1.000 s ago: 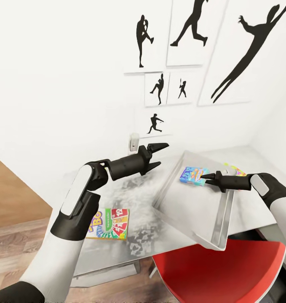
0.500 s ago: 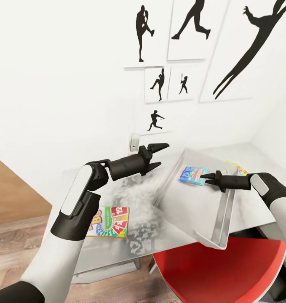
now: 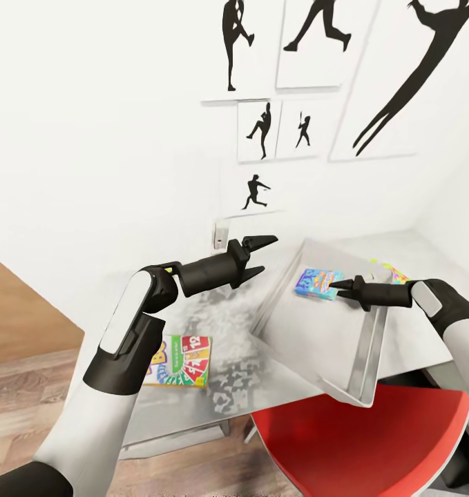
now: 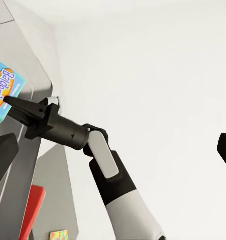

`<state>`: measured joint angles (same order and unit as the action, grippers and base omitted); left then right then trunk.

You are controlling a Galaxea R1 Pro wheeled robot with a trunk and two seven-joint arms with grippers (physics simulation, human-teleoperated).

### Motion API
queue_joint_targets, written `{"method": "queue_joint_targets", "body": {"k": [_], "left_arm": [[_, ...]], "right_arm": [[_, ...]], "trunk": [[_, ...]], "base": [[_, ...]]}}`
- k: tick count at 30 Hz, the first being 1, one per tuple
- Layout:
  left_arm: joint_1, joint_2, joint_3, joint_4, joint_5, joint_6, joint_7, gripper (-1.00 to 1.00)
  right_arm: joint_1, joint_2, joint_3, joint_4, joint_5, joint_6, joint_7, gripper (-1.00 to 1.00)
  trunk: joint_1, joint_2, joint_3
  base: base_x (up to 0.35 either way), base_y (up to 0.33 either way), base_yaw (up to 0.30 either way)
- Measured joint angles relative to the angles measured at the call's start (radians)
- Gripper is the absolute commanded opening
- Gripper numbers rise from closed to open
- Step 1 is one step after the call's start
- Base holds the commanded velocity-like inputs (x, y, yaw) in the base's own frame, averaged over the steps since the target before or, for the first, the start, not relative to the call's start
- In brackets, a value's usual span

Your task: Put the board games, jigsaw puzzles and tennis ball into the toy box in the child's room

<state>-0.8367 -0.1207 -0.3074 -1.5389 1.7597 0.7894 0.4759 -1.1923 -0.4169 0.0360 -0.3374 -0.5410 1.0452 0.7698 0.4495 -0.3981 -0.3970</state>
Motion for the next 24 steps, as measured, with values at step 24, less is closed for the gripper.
{"method": "queue_joint_targets", "body": {"k": [24], "left_arm": [[-0.001, 0.000, -0.002, 0.000, 0.000, 0.000, 0.000, 1.00]], "right_arm": [[-0.031, -0.004, -0.001, 0.000, 0.001, 0.000, 0.000, -1.00]], "trunk": [[0.000, 0.000, -0.037]], "base": [[0.000, 0.000, 0.000]]}}
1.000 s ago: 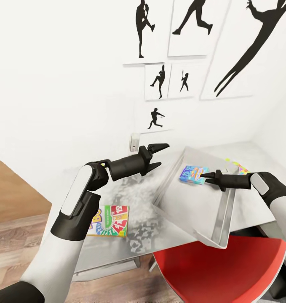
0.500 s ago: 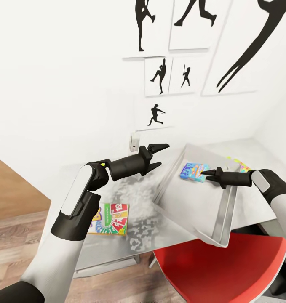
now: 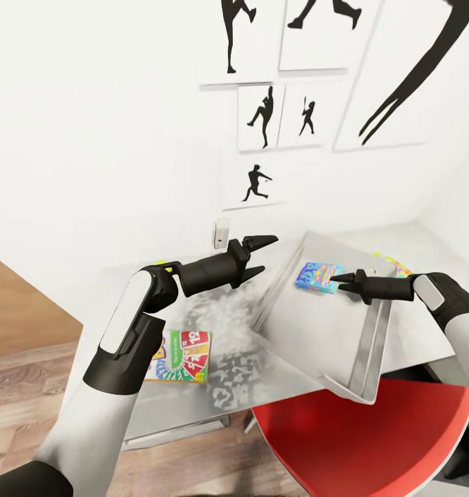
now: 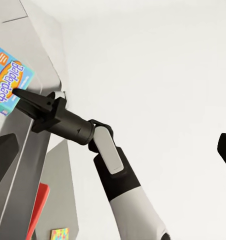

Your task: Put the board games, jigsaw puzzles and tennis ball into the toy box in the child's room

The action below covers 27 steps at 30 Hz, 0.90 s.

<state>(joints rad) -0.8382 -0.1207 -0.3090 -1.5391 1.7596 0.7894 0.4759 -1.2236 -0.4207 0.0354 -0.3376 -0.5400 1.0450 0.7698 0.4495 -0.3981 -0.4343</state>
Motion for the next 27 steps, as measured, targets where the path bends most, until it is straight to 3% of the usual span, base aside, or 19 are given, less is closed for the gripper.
{"method": "queue_joint_targets", "body": {"k": [27], "left_arm": [[-0.006, -0.001, 0.001, -0.001, 0.001, 0.001, -0.001, 1.00]], "right_arm": [[-0.051, -0.005, 0.000, 0.003, 0.001, 0.000, -0.001, -1.00]], "trunk": [[0.000, 0.000, -0.016]], "base": [[0.000, 0.000, 0.000]]}}
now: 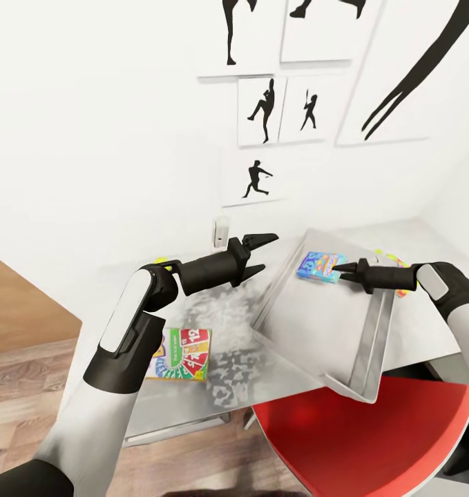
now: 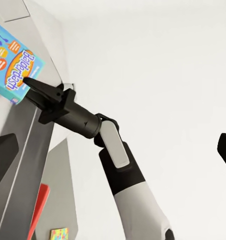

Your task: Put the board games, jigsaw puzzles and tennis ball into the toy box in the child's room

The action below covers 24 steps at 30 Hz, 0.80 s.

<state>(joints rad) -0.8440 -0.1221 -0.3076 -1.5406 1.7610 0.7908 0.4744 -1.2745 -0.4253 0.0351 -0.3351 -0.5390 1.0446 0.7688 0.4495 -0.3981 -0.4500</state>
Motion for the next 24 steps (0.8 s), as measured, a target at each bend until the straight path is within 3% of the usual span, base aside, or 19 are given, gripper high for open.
{"method": "queue_joint_targets", "body": {"k": [24], "left_arm": [[-0.003, -0.001, 0.000, -0.001, 0.000, 0.000, -0.001, 1.00]], "right_arm": [[-0.011, 0.000, 0.000, 0.002, 0.000, 0.000, -0.001, -1.00]], "trunk": [[0.000, 0.000, -0.038]], "base": [[0.000, 0.000, 0.000]]}}
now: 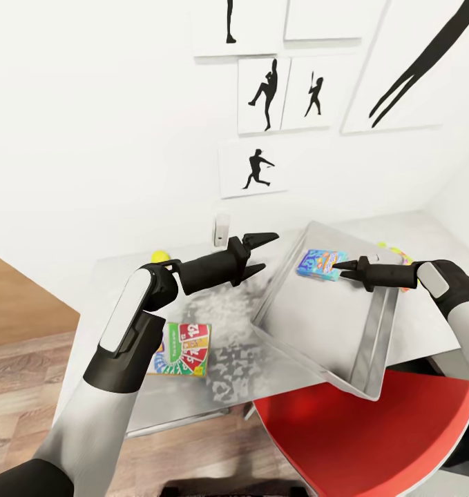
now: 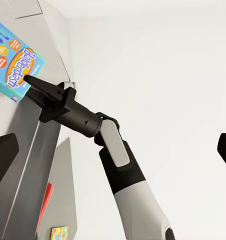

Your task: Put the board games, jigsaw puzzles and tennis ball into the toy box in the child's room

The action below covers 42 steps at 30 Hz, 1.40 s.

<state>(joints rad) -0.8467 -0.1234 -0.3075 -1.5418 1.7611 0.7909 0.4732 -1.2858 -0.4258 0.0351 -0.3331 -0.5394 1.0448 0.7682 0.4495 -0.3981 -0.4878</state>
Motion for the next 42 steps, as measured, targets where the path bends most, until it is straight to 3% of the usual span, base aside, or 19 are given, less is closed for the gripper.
{"method": "queue_joint_targets", "body": {"k": [20, 32, 42], "left_arm": [[0.000, 0.000, 0.000, -0.001, 0.000, 0.000, -0.002, 1.00], [0.001, 0.000, 0.000, 0.000, 0.000, 0.000, -0.003, 1.00], [0.000, -0.001, 0.000, 0.002, 0.001, 0.000, -0.001, 1.00]], "right_arm": [[-0.017, 0.000, -0.001, 0.000, -0.002, 0.001, -0.055, -1.00], [-0.022, 0.000, -0.006, -0.002, -0.045, 0.002, -0.061, -1.00], [-0.023, -0.001, -0.007, -0.009, -0.055, 0.002, -0.059, -1.00]], "trunk": [[0.000, 0.000, -0.033], [0.000, 0.000, -0.052], [0.000, -0.001, -0.060]], "base": [[0.000, 0.000, 0.000], [0.000, 0.000, 0.000], [0.000, 0.000, 0.000]]}}
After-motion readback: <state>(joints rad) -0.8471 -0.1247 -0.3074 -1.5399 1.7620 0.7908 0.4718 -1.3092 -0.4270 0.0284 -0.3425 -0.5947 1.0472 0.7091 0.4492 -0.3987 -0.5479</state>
